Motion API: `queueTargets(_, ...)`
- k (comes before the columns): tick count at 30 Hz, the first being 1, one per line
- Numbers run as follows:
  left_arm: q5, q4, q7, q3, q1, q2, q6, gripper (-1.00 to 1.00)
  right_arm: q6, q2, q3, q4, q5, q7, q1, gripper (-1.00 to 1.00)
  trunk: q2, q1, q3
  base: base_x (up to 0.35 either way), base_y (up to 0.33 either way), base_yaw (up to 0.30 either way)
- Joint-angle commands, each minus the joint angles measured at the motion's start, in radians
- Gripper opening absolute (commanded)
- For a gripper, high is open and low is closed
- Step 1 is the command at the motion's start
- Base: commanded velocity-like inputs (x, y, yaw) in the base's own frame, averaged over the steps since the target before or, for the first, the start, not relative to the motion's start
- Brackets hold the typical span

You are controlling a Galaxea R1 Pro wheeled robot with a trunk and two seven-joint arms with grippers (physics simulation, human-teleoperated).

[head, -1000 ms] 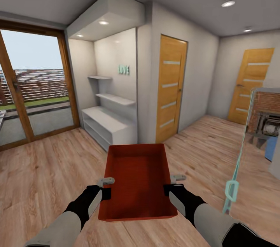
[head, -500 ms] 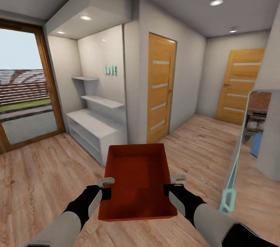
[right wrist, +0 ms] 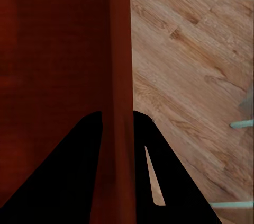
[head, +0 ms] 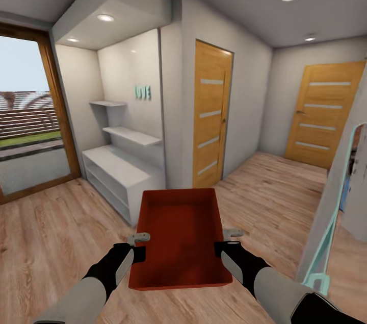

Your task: Move the two storage containers from the living room to the garage. In the garage, place one container on the floor and stack the other container on top of it (either order is fine).

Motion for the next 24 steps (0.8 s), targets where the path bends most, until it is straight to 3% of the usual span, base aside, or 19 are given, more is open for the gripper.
queueTargets(1,-0.02,-0.001,0.022,-0.006,0.001,0.03,0.009,-1.0,0.004,-0.001,-0.022,-0.005,0.006,-0.007,-0.002,-1.0,-0.001,0.001,0.0,0.323,0.0,0.0)
queueTargets(11,-0.021,-0.001,0.022,-0.006,0.001,0.03,0.009,-1.0,0.004,-0.002,-0.022,-0.005,0.007,-0.007,-0.002,-1.0,-0.001,0.001,0.0,0.323,0.0,-0.021)
queueTargets(24,-0.02,-0.001,0.022,-0.006,0.001,0.03,0.009,-1.0,0.004,-0.001,-0.021,-0.005,0.007,-0.007,-0.002,-1.0,-0.001,0.001,0.0,0.323,0.0,-0.261)
